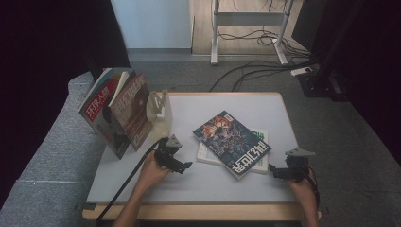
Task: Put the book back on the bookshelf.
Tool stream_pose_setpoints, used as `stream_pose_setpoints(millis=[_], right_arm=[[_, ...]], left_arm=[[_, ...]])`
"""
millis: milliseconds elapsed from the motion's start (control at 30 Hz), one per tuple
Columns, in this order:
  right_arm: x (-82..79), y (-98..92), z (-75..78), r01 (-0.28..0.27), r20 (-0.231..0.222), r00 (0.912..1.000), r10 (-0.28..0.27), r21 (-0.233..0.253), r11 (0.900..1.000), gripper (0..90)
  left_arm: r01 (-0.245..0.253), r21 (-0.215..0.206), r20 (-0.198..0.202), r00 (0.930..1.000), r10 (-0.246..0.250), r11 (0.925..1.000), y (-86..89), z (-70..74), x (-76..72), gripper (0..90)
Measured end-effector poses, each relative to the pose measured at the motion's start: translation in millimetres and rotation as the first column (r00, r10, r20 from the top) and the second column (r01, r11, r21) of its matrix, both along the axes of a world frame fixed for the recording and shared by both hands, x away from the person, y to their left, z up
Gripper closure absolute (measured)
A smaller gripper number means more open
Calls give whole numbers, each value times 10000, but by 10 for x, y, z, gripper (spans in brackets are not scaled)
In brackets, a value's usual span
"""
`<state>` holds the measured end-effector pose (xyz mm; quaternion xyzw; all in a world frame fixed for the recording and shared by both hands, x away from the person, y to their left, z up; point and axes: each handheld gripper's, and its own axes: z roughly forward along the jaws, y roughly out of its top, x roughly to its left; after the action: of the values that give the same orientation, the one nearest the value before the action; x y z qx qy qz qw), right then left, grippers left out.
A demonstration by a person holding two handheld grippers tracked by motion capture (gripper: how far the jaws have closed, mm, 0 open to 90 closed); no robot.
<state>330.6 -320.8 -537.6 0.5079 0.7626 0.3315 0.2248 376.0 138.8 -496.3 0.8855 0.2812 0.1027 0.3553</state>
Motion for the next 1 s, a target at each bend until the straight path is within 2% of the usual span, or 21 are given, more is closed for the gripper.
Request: stream_pose_setpoints(millis=[167, 233, 333, 433, 533, 667, 767, 933, 1000], right_arm=[[-2, 1, 1, -11, 11, 10000, 11, 1, 10000, 28], [-3, 1, 2, -14, 18, 10000, 14, -7, 10000, 28], [-5, 4, 3, -9, 36, 10000, 9, -33, 10000, 28], [-9, 7, 4, -5, 65, 10000, 5, -57, 10000, 31], [-12, 9, 5, 7, 72, 10000, -6, -54, 10000, 35], [-17, 11, 8, -54, 71, 10000, 54, 18, 10000, 23], [-24, 15, 11, -104, 66, 9999, 104, 96, 9999, 13], [-43, 10, 21, -148, 152, 9998, 143, 308, 9994, 8], [-49, 12, 24, -159, 157, 9998, 154, 323, 9994, 7]], left_arm=[[324, -304, -683, 9971, -344, 9990, -75, -67, 128, 0], [369, -227, -877, 9954, -388, 9991, -80, -90, 169, 0], [296, -266, -794, 9963, -316, 9992, -87, -116, 199, 0], [217, -503, -679, 9974, -251, 9985, -85, -117, 223, 0], [258, -503, -604, 9978, -288, 9984, -93, -108, 244, 0], [219, -735, -489, 9985, -255, 9971, -114, -62, 281, 0], [286, -683, -352, 9989, -311, 9973, -148, -27, 317, 0], [264, -717, -354, 9990, -290, 9971, -194, 22, 405, 0], [261, -845, -317, 9991, -289, 9961, -215, 27, 427, 0]])
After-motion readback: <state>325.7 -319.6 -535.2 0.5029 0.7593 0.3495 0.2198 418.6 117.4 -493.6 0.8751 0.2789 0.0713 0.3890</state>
